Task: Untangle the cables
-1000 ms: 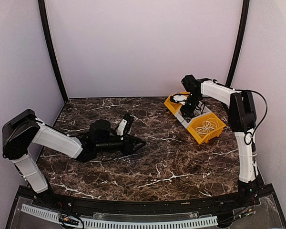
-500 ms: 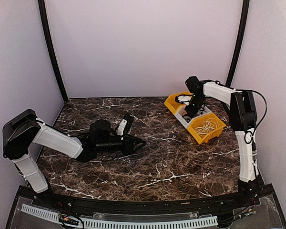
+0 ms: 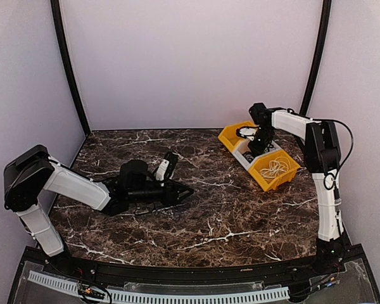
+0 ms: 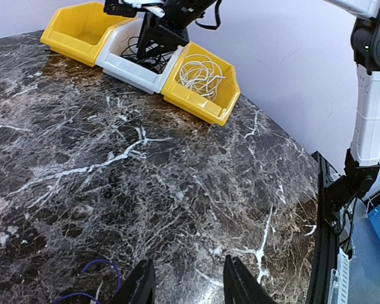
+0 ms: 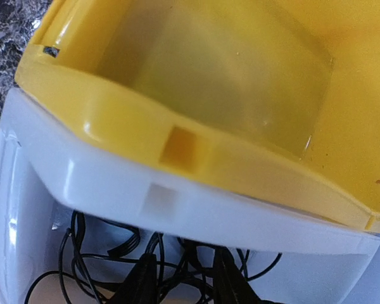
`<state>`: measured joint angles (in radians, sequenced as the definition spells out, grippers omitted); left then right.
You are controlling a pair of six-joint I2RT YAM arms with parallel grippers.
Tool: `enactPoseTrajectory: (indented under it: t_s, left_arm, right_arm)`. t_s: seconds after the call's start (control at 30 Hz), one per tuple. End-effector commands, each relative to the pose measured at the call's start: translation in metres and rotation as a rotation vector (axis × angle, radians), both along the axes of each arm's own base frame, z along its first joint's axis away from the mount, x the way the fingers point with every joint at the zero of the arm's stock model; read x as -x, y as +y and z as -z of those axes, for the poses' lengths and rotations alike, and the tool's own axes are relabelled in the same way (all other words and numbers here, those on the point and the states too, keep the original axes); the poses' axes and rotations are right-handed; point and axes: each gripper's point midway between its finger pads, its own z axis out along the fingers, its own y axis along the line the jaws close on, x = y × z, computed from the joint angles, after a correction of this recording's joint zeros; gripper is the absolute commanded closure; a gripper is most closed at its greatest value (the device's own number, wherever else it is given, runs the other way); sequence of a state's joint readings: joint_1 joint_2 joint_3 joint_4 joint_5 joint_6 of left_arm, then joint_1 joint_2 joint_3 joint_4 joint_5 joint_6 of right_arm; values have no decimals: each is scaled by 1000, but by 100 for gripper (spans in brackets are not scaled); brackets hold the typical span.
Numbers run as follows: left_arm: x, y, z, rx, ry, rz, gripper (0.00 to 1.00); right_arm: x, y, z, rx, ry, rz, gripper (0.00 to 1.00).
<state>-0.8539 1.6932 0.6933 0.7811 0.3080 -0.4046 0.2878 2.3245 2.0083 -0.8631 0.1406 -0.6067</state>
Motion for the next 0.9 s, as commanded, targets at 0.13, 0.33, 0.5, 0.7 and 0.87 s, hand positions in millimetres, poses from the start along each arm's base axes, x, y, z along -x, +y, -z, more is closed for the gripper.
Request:
enactPoseTrajectory:
  t_s: [0.13,0.33,0.5,0.7,0.87]
  left_arm:
    - [-34,40,-10,-234,-28,-259,58]
    - [-36,71,-18,-349,-28,-357,56]
    - [-28,94,-29,-393,-18,-406,54]
    - [-19,118,-17,-418,39,-476,51]
    - [-22,125,-12,-381,86,-549,51]
  right_arm:
    - [20,41,-109,-166,-172,-55,57]
    - [44,65,-158,-291,-244,-102,52]
    - [66,79,-207,-358,-326,-163,51]
    - [128,124,-243,-752,-315,-354,18]
    - [180,180,-185,-940,-65,-541,20]
